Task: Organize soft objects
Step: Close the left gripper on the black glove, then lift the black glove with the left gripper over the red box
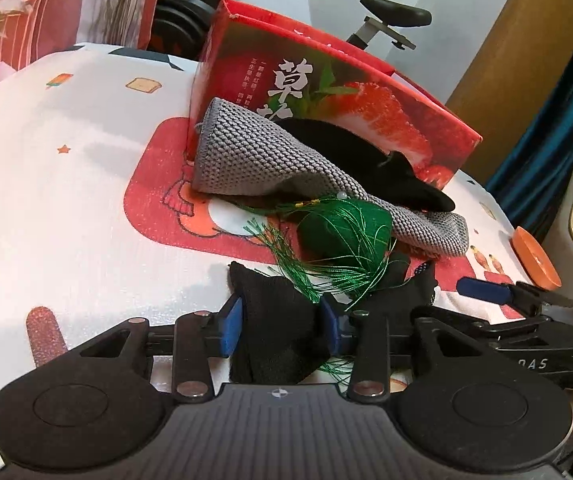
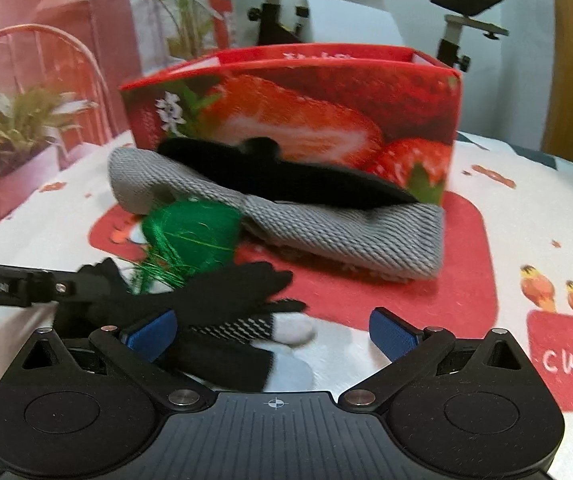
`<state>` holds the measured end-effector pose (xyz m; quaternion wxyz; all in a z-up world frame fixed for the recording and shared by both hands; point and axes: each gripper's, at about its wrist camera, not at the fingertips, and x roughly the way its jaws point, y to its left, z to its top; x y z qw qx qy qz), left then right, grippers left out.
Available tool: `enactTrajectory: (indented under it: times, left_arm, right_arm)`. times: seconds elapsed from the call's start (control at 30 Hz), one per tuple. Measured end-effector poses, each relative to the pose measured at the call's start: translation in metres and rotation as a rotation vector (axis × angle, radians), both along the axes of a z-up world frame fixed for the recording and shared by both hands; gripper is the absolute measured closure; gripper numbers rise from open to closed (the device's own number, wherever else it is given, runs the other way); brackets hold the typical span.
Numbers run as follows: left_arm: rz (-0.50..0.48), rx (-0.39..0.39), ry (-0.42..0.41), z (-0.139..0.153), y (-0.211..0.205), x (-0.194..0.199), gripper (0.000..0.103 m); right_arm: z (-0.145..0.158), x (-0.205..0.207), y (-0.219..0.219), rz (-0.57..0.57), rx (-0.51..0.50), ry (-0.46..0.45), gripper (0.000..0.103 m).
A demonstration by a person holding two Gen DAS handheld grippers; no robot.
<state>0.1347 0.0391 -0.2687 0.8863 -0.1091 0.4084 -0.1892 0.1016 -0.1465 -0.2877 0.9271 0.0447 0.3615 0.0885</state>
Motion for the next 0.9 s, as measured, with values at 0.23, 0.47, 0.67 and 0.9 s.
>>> enactTrajectory:
  times: [0.23,0.47,0.67,0.9]
  left_arm:
    - [-0.008,0.004,-0.010,-0.001,0.000,-0.001,0.059]
    - [-0.012,-0.063,0.031,0.001,0.007,0.001,0.060]
    - [-0.008,-0.066,-0.001,0.013,0.007,-0.007,0.074]
    - [-0.001,-0.075,-0.058,0.034,0.002,-0.017,0.078]
  right_arm:
    - [-0.003,0.010,0.010,0.059,0.027,0.012,0.020]
    - [-0.001,0.004,0.017,0.126,0.047,0.009,0.056]
    - [0.003,-0.001,0.024,0.193,0.048,-0.001,0.084]
    - [0.016,-0.009,0.019,0.187,0.090,-0.025,0.096]
